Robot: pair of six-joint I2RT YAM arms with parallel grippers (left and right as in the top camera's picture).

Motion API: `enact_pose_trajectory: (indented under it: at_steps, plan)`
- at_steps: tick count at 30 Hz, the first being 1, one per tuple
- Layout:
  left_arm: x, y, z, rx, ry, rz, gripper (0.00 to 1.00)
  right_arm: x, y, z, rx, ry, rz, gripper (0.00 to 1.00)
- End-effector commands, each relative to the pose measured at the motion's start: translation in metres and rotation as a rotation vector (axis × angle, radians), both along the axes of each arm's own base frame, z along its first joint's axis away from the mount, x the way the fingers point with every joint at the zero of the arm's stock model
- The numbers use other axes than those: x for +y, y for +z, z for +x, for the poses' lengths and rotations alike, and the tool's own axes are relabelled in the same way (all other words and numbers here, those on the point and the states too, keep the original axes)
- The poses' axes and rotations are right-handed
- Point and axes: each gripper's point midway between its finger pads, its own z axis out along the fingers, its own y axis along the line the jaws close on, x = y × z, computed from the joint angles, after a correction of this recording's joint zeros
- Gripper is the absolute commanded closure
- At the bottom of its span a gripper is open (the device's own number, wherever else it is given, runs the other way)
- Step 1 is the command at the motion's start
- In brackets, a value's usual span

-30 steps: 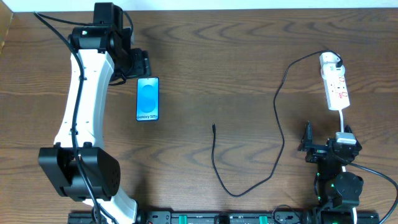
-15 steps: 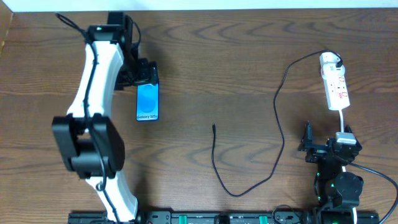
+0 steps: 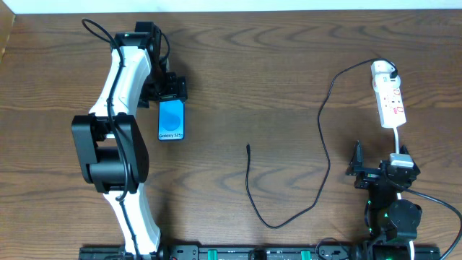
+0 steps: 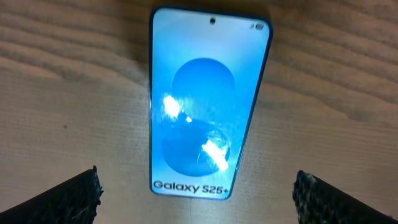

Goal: Plug charger to phone and switch on socket
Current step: 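Move the left gripper over the blue Galaxy phone and lower, then close the left gripper on the phone's long edges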

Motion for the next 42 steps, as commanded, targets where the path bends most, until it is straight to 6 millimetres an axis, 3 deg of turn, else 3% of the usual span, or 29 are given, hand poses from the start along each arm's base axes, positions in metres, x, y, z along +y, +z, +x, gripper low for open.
enact_pose_trajectory:
  at_steps: [1,26,42]
  plan:
    - [0.001,-0.006,-0.004,0.017,-0.037,0.006,0.02,-0.003,0.0,0.0,-0.003,-0.016,0.016,0.01]
    - [-0.002,-0.055,-0.013,0.01,-0.043,0.006,0.02,-0.003,0.0,0.0,-0.003,-0.016,0.016,0.01]
    - [-0.006,-0.063,-0.009,0.0,-0.057,0.014,0.02,-0.003,0.0,0.0,-0.003,-0.016,0.016,0.01]
